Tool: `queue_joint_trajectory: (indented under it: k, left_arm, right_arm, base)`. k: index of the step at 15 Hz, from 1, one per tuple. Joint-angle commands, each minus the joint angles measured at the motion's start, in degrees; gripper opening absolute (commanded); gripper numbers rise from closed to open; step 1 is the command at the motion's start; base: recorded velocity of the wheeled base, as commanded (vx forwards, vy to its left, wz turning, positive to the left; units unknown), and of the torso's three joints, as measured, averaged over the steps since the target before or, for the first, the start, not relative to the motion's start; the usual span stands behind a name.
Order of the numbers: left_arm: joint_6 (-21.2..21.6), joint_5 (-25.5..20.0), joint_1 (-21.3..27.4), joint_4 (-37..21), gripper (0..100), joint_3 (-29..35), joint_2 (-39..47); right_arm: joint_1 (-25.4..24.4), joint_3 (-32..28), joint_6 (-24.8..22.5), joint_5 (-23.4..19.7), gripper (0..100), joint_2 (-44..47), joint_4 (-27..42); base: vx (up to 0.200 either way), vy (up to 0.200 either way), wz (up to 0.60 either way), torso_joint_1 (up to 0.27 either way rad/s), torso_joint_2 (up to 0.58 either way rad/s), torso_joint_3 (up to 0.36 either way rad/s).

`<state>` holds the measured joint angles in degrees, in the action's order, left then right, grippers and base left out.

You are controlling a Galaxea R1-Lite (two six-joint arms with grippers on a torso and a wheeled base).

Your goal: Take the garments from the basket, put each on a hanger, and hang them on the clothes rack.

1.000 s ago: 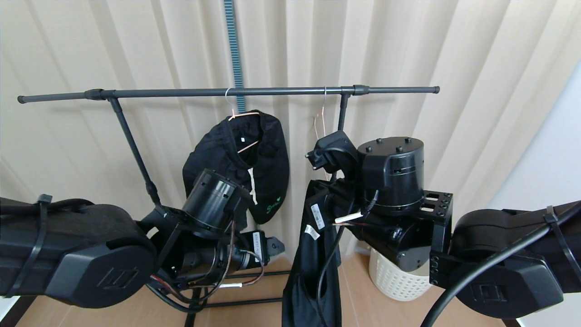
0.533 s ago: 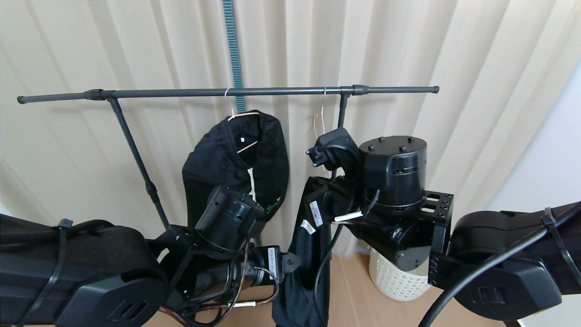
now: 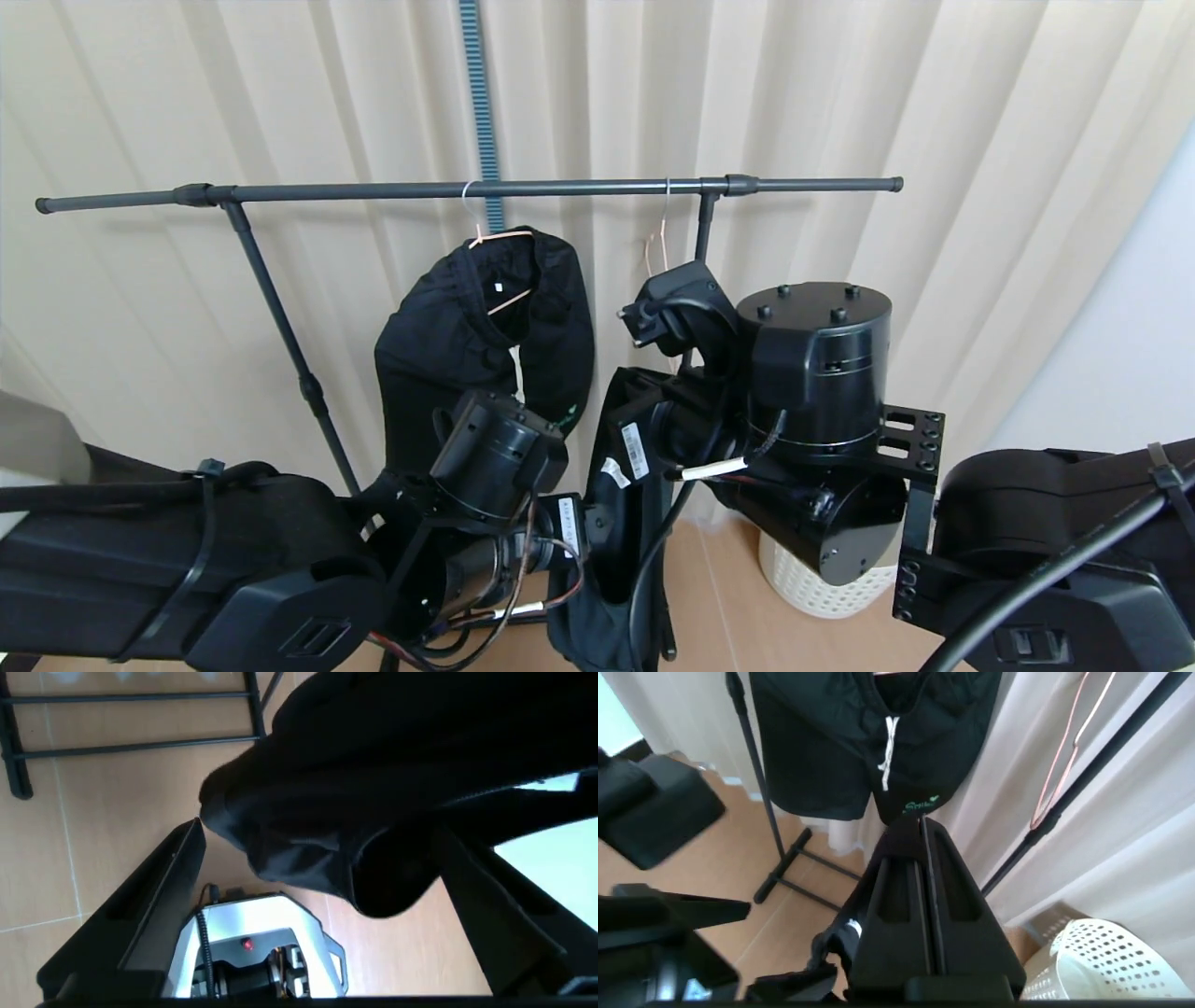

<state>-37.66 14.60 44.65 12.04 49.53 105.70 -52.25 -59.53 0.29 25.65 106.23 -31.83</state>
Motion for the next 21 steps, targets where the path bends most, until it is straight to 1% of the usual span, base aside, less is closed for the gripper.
queue_joint_trajectory:
  k: [1, 10, 11, 14, 16, 18, 21]
  left_arm:
    - [0.04, 0.16, 0.26, 0.26, 100, -0.14, 1.08]
    - [0.04, 0.78, 0.35, 0.26, 100, -0.66, 1.61]
    - [0.04, 0.78, 0.35, 0.26, 0, -0.66, 1.61]
    - [0.04, 0.86, 0.35, 0.26, 0, -0.66, 1.61]
    - [0.04, 0.86, 0.35, 0.26, 0, -0.84, 1.43]
    - [0.13, 2.89, 0.26, 0.26, 0, -0.93, 0.82]
    - [0.3, 3.15, -0.18, 0.17, 0, -1.19, -1.73]
  right_arm:
    - [-0.75, 0.38, 0.32, -0.07, 0, -1.55, 0.01]
    - [-0.66, 0.99, 0.23, 0.02, 0, -5.68, 0.01]
    - [-0.57, 0.99, 0.23, 0.02, 0, -6.03, 0.01]
    - [-0.05, 0.9, 0.15, 0.02, 0, -6.65, 0.01]
    - [1.18, 0.82, 0.15, 0.02, 0, -6.74, 0.01]
    - [4.26, 0.64, -0.29, 0.1, 0, -6.74, 0.19]
    - [7.69, 1.17, -3.63, 0.1, 0, -6.91, 0.1]
  base:
    - [0.0, 0.0, 0.0, 0.0, 0.0, 0.0]
    - [0.0, 0.0, 0.0, 0.0, 0.0, 0.0]
    - [0.0, 0.0, 0.0, 0.0, 0.0, 0.0]
    - [0.0, 0.0, 0.0, 0.0, 0.0, 0.0]
    - [0.0, 0.0, 0.0, 0.0, 0.0, 0.0]
    - [0.0, 0.0, 0.0, 0.0, 0.0, 0.0]
    - [0.0, 0.0, 0.0, 0.0, 0.0, 0.0]
